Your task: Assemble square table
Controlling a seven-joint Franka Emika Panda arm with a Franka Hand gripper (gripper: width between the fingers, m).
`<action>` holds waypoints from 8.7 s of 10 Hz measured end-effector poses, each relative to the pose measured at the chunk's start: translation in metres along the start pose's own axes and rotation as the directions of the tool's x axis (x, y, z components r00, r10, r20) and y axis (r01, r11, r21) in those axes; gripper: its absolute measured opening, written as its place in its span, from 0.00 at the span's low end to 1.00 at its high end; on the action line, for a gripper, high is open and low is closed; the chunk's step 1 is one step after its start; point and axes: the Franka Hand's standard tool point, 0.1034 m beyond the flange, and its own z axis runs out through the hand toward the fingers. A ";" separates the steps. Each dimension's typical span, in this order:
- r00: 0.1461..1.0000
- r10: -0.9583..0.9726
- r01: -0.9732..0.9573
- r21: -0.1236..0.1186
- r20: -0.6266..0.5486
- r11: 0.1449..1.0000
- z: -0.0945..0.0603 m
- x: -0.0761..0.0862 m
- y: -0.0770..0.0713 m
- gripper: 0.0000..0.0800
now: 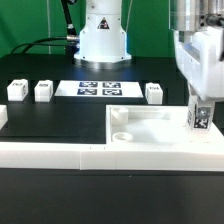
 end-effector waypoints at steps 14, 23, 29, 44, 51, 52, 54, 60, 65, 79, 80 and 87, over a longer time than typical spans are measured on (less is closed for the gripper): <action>0.977 0.211 -0.212 0.041 0.038 0.976 0.001 0.003 0.001 0.80; 0.998 -0.002 -0.003 0.074 0.067 0.997 -0.033 -0.001 0.006 0.81; 0.853 -0.521 0.516 0.093 0.041 0.852 -0.048 -0.004 0.010 0.81; -0.120 -0.991 0.992 -0.020 0.060 -0.122 -0.001 0.020 0.080 0.81; -0.149 -0.915 0.984 -0.034 0.375 -0.174 0.004 0.042 0.148 0.81; -0.134 -0.900 0.986 -0.035 0.415 -0.163 0.005 0.044 0.142 0.81; -0.115 -0.852 0.987 -0.036 0.511 -0.155 0.006 0.046 0.145 0.81; 0.007 -0.621 0.991 -0.090 0.784 -0.102 0.013 0.063 0.203 0.81; 0.063 -0.567 0.993 -0.108 0.821 -0.045 0.033 0.062 0.243 0.81; 0.084 -0.546 0.992 -0.120 0.833 -0.031 0.046 0.073 0.251 0.36; 0.079 -0.545 0.992 -0.120 0.835 -0.041 0.042 0.075 0.248 0.36; -0.025 -0.674 0.989 -0.078 0.738 -0.122 -0.023 0.091 0.203 0.36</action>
Offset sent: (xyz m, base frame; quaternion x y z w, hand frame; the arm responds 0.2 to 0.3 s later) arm 0.0058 0.0074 -0.0143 0.0580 -0.1063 0.2953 0.9477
